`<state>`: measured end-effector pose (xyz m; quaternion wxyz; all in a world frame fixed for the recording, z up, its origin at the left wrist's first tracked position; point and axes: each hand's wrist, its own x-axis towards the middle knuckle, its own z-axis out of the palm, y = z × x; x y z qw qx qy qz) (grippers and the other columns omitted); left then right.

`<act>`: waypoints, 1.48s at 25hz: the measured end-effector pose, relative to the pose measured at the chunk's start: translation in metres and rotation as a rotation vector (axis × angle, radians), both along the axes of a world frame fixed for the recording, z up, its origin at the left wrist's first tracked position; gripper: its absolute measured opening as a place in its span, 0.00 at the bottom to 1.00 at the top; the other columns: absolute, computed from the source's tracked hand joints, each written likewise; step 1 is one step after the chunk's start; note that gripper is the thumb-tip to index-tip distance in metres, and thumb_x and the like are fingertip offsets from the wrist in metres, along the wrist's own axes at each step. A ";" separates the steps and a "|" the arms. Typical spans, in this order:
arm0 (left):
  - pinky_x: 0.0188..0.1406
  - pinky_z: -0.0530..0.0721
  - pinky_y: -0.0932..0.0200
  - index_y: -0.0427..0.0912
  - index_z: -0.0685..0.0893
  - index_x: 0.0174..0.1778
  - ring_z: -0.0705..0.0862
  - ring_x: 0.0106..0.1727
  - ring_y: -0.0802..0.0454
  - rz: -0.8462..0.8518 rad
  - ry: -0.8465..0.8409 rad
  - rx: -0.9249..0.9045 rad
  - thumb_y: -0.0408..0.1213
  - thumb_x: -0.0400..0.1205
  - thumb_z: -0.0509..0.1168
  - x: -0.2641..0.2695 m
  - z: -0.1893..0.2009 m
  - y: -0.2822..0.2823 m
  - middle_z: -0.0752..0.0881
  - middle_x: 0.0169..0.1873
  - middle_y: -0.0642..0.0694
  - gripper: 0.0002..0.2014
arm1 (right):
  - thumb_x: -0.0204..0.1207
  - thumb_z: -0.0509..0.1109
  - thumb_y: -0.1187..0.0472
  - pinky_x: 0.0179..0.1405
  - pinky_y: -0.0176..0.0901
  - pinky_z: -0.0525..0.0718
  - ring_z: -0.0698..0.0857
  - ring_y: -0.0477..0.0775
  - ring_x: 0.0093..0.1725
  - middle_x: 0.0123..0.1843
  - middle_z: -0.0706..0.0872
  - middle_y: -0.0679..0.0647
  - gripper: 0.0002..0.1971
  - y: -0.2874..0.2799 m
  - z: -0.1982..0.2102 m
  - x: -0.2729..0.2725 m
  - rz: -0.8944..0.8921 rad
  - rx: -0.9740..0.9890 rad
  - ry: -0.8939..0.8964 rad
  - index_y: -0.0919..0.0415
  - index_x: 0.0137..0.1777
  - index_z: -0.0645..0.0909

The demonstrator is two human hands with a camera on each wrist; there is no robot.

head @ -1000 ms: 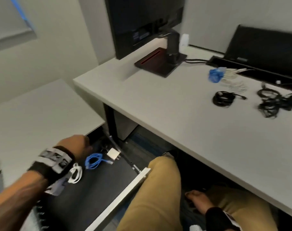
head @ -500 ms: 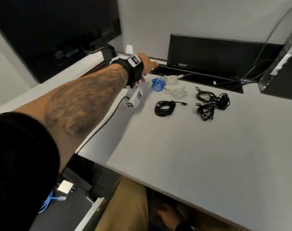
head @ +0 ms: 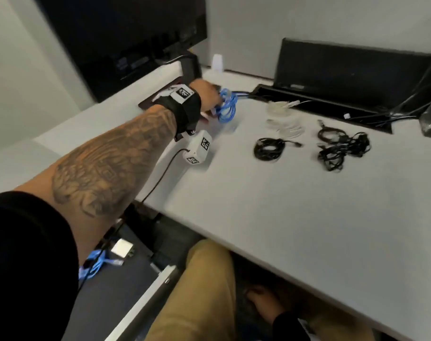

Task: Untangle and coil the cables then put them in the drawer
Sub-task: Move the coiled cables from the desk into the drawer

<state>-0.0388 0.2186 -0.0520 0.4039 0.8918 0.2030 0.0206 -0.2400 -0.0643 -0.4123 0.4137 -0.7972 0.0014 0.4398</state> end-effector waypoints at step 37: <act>0.30 0.78 0.64 0.35 0.86 0.63 0.86 0.53 0.42 -0.493 0.285 0.506 0.42 0.83 0.70 -0.009 -0.012 -0.118 0.87 0.59 0.39 0.17 | 0.83 0.68 0.66 0.28 0.32 0.79 0.81 0.48 0.33 0.33 0.84 0.53 0.09 -0.003 -0.005 -0.004 -0.275 0.088 0.107 0.58 0.41 0.82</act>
